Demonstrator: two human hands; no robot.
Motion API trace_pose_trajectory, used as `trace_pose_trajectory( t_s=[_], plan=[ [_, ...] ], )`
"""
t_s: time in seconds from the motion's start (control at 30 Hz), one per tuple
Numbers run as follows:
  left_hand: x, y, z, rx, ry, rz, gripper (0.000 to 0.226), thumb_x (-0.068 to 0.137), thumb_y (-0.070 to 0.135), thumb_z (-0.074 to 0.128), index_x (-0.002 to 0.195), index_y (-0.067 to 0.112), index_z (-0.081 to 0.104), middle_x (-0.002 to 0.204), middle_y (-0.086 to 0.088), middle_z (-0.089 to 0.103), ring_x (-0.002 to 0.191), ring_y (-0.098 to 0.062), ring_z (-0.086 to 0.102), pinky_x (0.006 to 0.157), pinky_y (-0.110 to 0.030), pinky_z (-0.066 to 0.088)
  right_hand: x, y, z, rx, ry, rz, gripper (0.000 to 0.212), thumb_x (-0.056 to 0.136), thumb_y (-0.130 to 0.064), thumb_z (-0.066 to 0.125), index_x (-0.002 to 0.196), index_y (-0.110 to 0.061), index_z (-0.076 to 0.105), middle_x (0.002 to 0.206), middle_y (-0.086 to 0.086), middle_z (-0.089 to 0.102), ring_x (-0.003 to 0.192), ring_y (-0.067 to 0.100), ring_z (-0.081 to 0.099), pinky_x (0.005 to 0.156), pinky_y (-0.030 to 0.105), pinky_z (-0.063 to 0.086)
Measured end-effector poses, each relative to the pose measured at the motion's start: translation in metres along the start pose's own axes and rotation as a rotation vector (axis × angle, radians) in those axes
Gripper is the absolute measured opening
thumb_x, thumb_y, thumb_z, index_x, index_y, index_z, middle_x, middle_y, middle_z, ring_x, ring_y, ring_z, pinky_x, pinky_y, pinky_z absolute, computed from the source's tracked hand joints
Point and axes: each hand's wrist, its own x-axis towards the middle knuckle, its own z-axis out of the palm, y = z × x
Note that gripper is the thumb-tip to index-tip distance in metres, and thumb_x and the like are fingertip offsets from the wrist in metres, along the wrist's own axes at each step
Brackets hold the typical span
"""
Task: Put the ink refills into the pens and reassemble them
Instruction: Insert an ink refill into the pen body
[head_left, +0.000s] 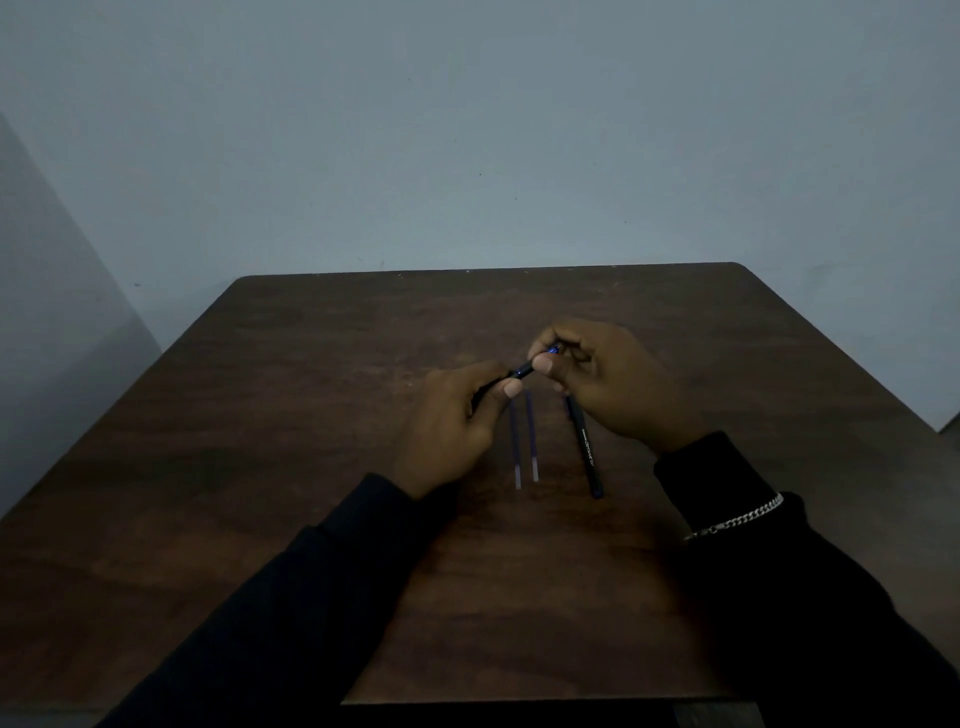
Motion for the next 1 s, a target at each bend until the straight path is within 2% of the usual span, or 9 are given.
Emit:
trace_pose_trajectory(
  t_s=[0.13,0.23,0.37,0.47,0.57,0.73,0.83,0.9,1.0],
  plan=[
    [-0.0005,0.0016,-0.0009,-0.011,0.001,-0.024,0.021,0.106,0.029,0.055,0.086,0.028,0.064,0.067,0.004,0.059,0.059,-0.013,0.053,0.058,-0.037,0.041,0.0002,0.0008,-0.0016,0.179,-0.029,0.047,0.017,0.093,-0.003,0.067,0.101,-0.018,0.071,0.095,0.008,0.071,0.084,0.025,0.071,0.072,0.036,0.059],
    [-0.0014,-0.0004,-0.0008,0.008,-0.006,-0.022,0.024,0.108,0.024,0.059,0.086,0.019,0.067,0.068,0.005,0.060,0.059,-0.010,0.053,0.058,-0.034,0.041,0.0006,-0.0008,-0.0007,0.295,-0.006,0.093,0.020,0.088,-0.016,0.072,0.108,-0.019,0.073,0.103,0.008,0.072,0.091,0.022,0.073,0.074,0.031,0.061],
    [-0.0028,0.0008,0.0000,0.022,-0.023,0.002,0.020,0.109,0.022,0.059,0.099,0.012,0.074,0.074,0.001,0.067,0.063,-0.011,0.059,0.059,-0.030,0.045,0.0007,-0.0010,0.0008,0.217,0.018,0.164,0.031,0.092,-0.050,0.070,0.076,-0.023,0.073,0.064,0.003,0.072,0.053,0.015,0.069,0.050,0.027,0.055],
    [-0.0024,0.0010,0.0006,0.033,-0.024,0.006,0.021,0.108,0.022,0.059,0.098,0.011,0.074,0.075,-0.001,0.068,0.064,-0.015,0.060,0.060,-0.035,0.046,-0.0004,0.0019,0.0009,0.206,-0.006,0.145,0.023,0.095,-0.038,0.071,0.079,-0.021,0.073,0.064,0.000,0.072,0.051,0.014,0.068,0.049,0.026,0.054],
    [-0.0020,-0.0003,-0.0004,0.024,0.003,0.002,0.022,0.108,0.021,0.059,0.088,0.017,0.068,0.070,0.008,0.062,0.062,-0.008,0.056,0.058,-0.028,0.042,0.0001,0.0023,0.0010,0.297,-0.057,0.131,0.003,0.096,-0.015,0.070,0.094,-0.014,0.073,0.074,0.004,0.075,0.063,0.013,0.072,0.060,0.027,0.059],
    [-0.0011,-0.0010,0.0009,0.053,-0.028,-0.027,0.020,0.108,0.027,0.058,0.095,0.022,0.070,0.073,0.010,0.063,0.066,-0.009,0.058,0.058,-0.022,0.042,0.0002,0.0028,-0.0041,0.284,-0.106,0.066,0.025,0.080,-0.006,0.074,0.099,-0.022,0.073,0.105,0.000,0.072,0.098,0.014,0.072,0.084,0.026,0.058],
    [-0.0014,-0.0011,0.0004,0.046,-0.009,0.000,0.020,0.108,0.026,0.059,0.099,0.017,0.074,0.076,0.005,0.068,0.066,-0.009,0.060,0.059,-0.030,0.045,0.0002,-0.0022,0.0001,0.391,-0.063,0.175,0.023,0.083,-0.031,0.077,0.104,-0.022,0.072,0.091,0.004,0.074,0.076,0.018,0.075,0.064,0.029,0.061],
    [-0.0017,-0.0002,-0.0005,0.042,-0.010,0.007,0.020,0.108,0.025,0.059,0.104,0.014,0.075,0.079,0.001,0.071,0.067,-0.012,0.063,0.061,-0.035,0.049,0.0010,-0.0013,0.0021,0.297,-0.004,0.185,0.027,0.090,-0.045,0.073,0.091,-0.019,0.073,0.073,0.004,0.074,0.057,0.019,0.071,0.052,0.031,0.056],
    [-0.0017,0.0010,-0.0009,0.053,-0.009,0.022,0.019,0.108,0.023,0.059,0.099,0.015,0.074,0.074,0.003,0.068,0.063,-0.011,0.060,0.059,-0.034,0.047,0.0008,0.0004,0.0021,0.260,0.017,0.154,0.026,0.097,-0.036,0.070,0.081,-0.016,0.072,0.063,0.001,0.071,0.050,0.013,0.066,0.048,0.027,0.053]
  ],
)
